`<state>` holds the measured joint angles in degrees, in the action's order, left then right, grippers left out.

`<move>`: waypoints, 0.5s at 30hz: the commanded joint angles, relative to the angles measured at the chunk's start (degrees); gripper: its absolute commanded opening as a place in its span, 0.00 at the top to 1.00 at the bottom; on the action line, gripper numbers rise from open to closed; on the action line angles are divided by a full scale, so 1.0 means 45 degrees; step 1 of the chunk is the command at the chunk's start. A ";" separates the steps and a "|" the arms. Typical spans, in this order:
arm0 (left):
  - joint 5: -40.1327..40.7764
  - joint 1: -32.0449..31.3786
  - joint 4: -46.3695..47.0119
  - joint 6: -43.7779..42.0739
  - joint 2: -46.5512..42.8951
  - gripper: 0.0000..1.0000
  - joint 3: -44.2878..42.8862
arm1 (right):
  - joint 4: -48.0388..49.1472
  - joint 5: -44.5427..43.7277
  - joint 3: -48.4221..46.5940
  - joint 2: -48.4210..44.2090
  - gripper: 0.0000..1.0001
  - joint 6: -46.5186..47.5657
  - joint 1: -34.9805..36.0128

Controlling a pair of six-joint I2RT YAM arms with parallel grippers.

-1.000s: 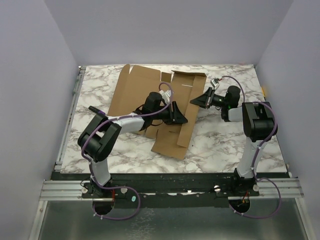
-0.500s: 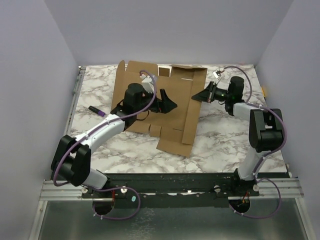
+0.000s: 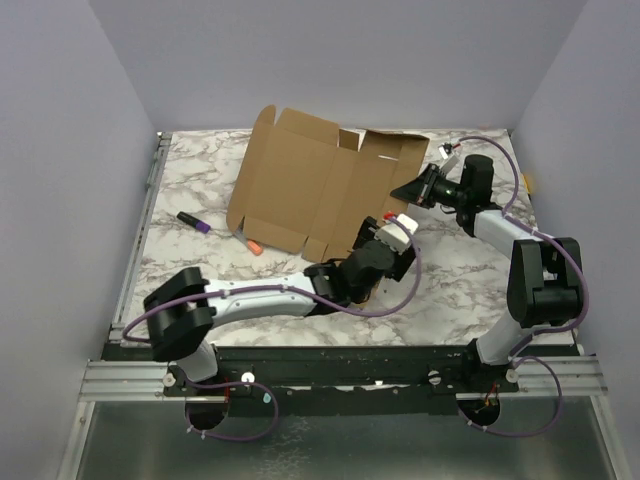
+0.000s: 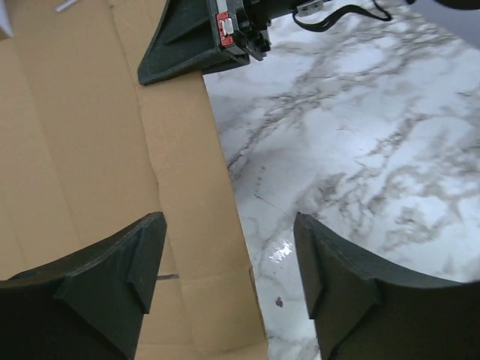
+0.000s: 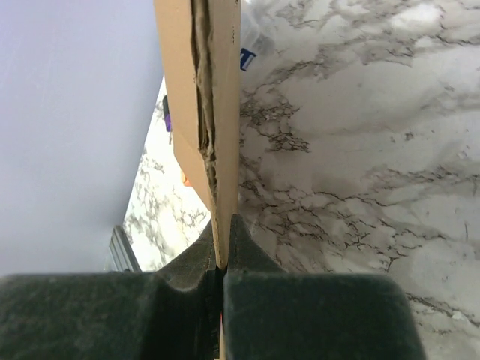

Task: Fold the paper box
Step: Fold the paper box at the center of the board.

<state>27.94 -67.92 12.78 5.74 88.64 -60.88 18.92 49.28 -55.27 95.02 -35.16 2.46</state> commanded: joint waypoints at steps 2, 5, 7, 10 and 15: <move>0.5625 -0.0819 -0.0539 -0.1104 0.2422 0.33 -0.2175 | -0.0901 -0.1661 -0.0125 -0.0247 1.00 -0.1191 0.0188; 0.5760 -0.0871 -0.0921 -0.1509 0.3285 0.36 -0.3122 | -0.1241 -0.1770 -0.0327 -0.0149 1.00 -0.1711 0.0200; 0.5967 -0.0906 -0.1217 -0.2009 0.3815 0.40 -0.3699 | -0.1442 -0.1819 -0.0424 -0.0133 1.00 -0.1935 0.0205; 0.6542 -0.0940 -0.1645 -0.2534 0.4647 0.42 -0.4528 | -0.1533 -0.1768 -0.0480 -0.0159 1.00 -0.2302 0.0210; 0.6843 -0.1005 -0.2100 -0.3033 0.5603 0.42 -0.5100 | -0.1594 -0.1656 -0.0517 -0.0220 1.00 -0.2586 0.0206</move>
<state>53.98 -71.88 6.90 -4.38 110.52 -81.41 12.64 42.85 -55.88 94.96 -44.58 3.18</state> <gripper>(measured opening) 0.578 0.016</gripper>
